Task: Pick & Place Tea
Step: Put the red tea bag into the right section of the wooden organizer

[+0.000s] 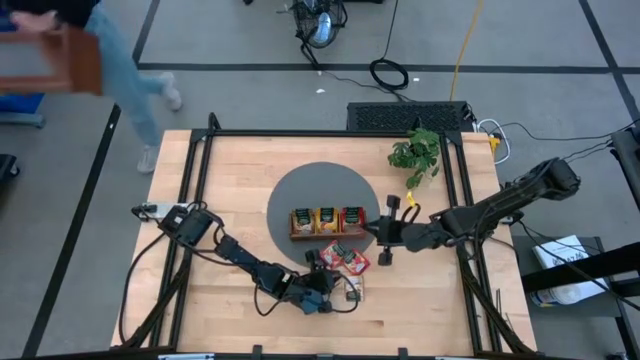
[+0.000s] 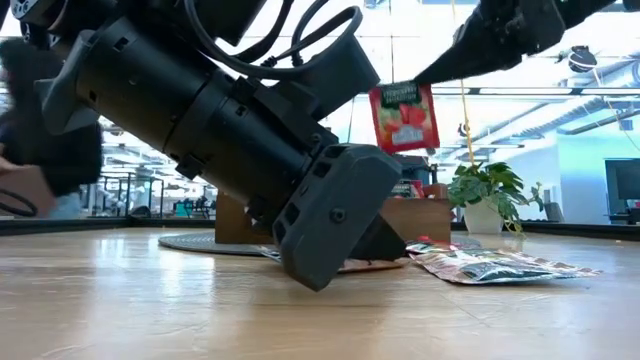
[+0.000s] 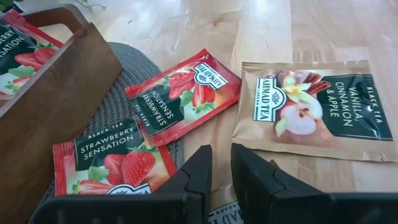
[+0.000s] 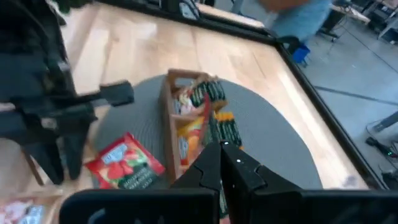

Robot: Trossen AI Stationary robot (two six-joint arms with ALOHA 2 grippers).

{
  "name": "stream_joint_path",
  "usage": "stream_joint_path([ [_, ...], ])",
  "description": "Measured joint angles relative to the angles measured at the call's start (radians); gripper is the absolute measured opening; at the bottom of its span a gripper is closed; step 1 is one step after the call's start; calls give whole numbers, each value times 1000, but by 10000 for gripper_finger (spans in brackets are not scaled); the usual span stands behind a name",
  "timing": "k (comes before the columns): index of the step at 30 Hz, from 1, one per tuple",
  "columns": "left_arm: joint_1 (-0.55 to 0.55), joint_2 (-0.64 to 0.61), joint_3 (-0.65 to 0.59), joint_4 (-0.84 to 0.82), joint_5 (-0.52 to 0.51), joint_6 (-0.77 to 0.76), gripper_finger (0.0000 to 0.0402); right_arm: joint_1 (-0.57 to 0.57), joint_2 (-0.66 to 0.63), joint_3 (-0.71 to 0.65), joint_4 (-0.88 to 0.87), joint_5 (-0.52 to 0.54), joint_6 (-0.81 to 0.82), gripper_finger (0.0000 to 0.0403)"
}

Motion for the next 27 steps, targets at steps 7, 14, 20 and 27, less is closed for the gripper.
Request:
stream_joint_path([
  [7,-5,0,0,1,0,6,67,-62,0,-103,150,-27,-11,0],
  [14,-5,0,0,1,0,6,67,-144,0,-243,361,-118,-44,0],
  [20,-4,0,0,1,1,6,67,-185,0,-300,438,-186,8,0],
  [27,-4,0,0,2,2,6,67,-210,1,-342,479,-190,22,0],
])
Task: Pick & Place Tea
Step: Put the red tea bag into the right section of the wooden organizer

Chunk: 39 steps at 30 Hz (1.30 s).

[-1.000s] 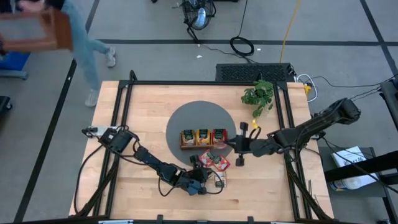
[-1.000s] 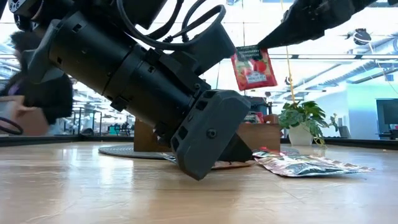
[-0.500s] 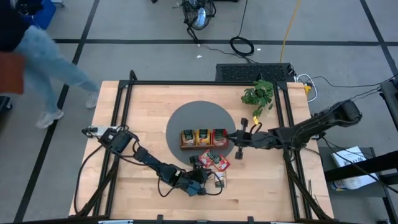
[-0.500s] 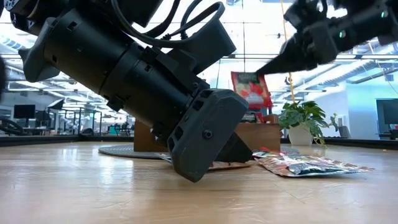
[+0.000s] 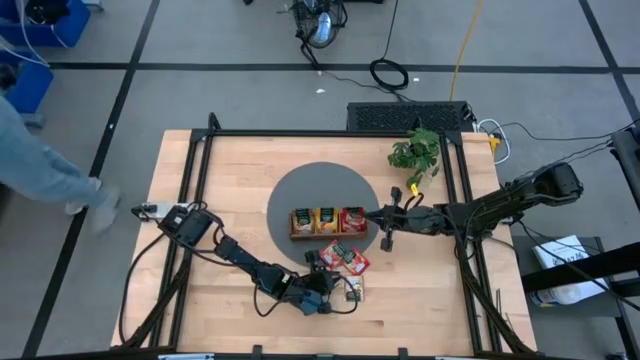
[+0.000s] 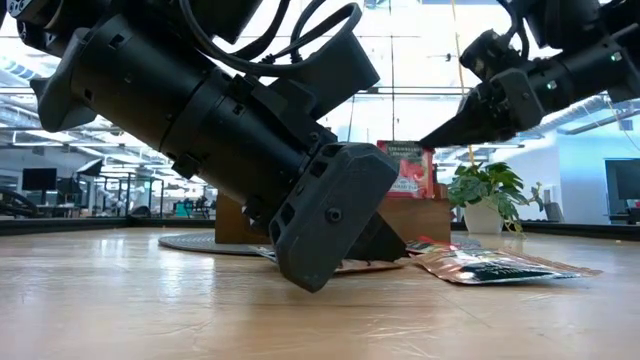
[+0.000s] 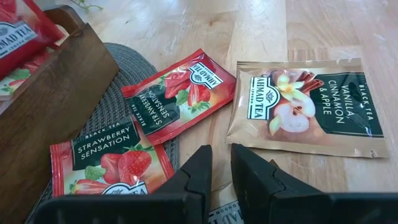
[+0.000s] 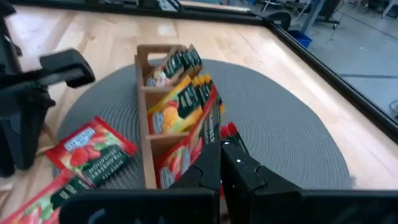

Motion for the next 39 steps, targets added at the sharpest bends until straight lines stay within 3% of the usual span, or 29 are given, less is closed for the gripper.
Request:
stream_joint_path([
  [9,0,0,0,0,0,0,67,0,0,-21,0,-6,-13,0],
  [15,0,0,0,0,-11,0,67,-39,0,-19,-6,-113,-58,0],
  [23,1,0,0,0,-15,0,67,-88,0,86,-188,-191,-79,0],
  [28,1,0,0,0,-17,1,67,-99,7,88,-210,-210,-67,0],
  [39,1,0,0,0,-17,3,67,-100,109,82,-110,-209,-66,11],
])
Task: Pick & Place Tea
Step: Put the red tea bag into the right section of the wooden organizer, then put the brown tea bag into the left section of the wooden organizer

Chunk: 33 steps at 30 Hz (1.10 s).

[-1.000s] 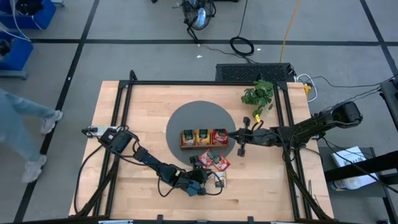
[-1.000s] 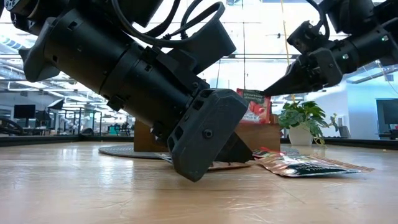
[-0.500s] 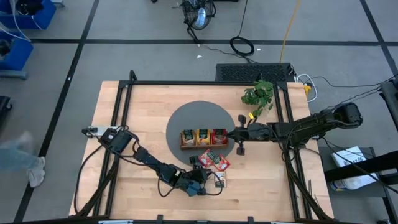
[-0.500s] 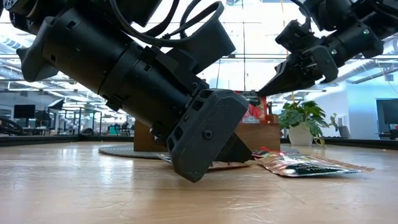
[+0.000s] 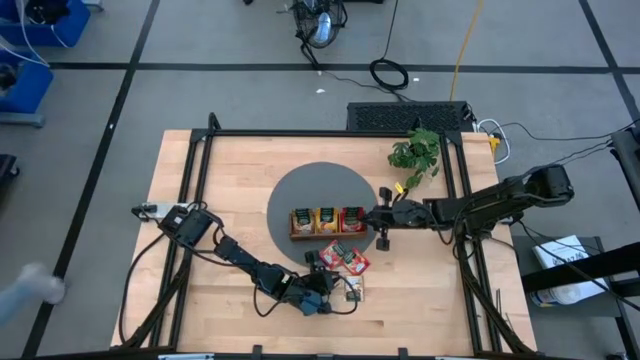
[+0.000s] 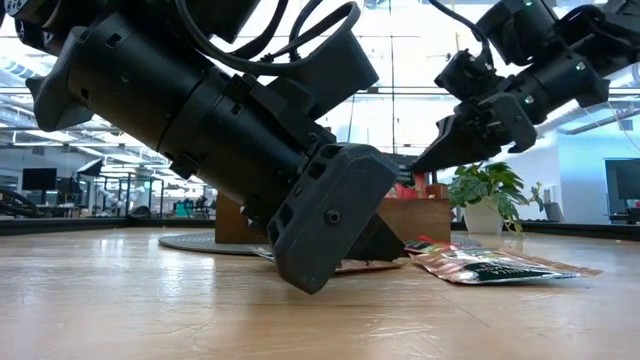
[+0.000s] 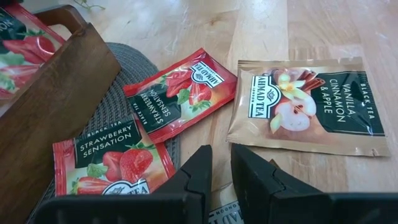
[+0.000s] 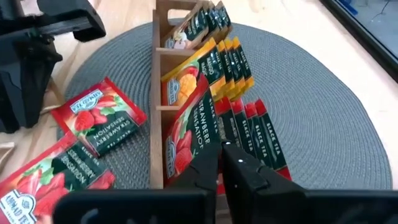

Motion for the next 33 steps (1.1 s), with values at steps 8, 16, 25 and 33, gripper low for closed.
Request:
stream_joint_path([
  [8,-5,0,0,33,0,73,67,5,-13,0,53,3,15,112],
  [16,-58,-99,0,50,-7,191,67,57,-98,0,102,4,1,187],
  [25,-147,-205,0,-46,-11,206,67,297,-141,0,58,1,13,203],
  [33,-167,-205,0,-204,31,-59,67,464,40,0,170,124,71,184],
])
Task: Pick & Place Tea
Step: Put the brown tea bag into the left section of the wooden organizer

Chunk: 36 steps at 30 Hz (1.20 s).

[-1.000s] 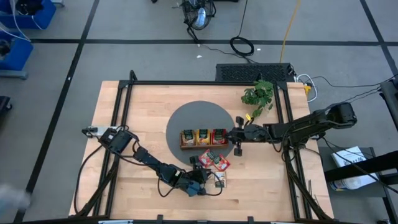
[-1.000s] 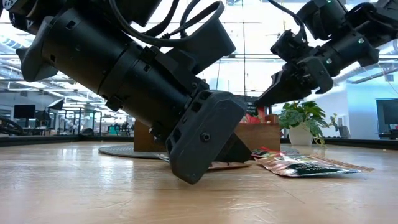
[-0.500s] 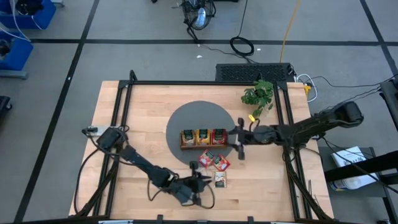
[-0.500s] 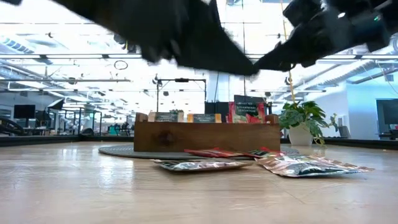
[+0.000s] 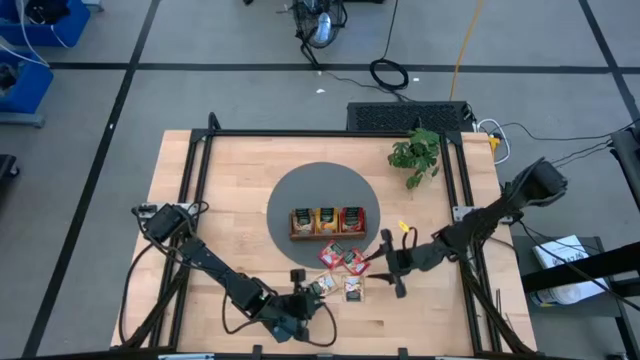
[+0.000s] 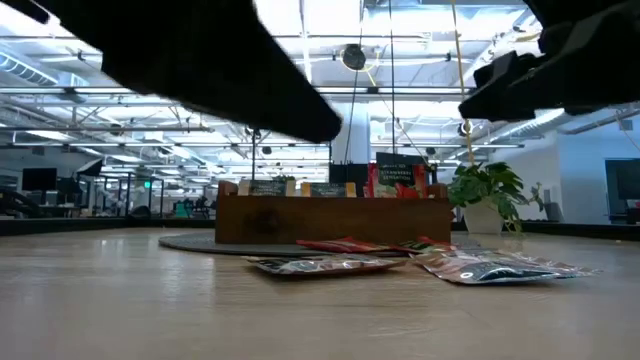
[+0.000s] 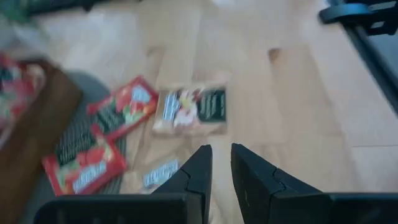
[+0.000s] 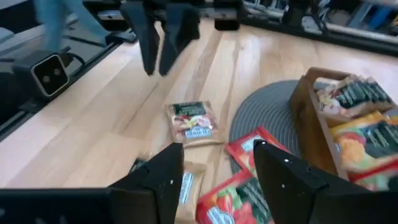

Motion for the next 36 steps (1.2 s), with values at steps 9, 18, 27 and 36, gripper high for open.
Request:
stream_joint_path([
  [9,15,29,0,-138,93,-225,67,4,342,73,303,-19,-48,142],
  [18,6,55,0,-110,148,-214,67,-14,566,339,133,-59,-131,71],
  [27,-6,55,0,-96,148,-216,67,-36,631,461,8,59,-173,8],
  [36,-2,55,0,-70,157,-192,67,-97,626,461,-89,-30,-118,1],
])
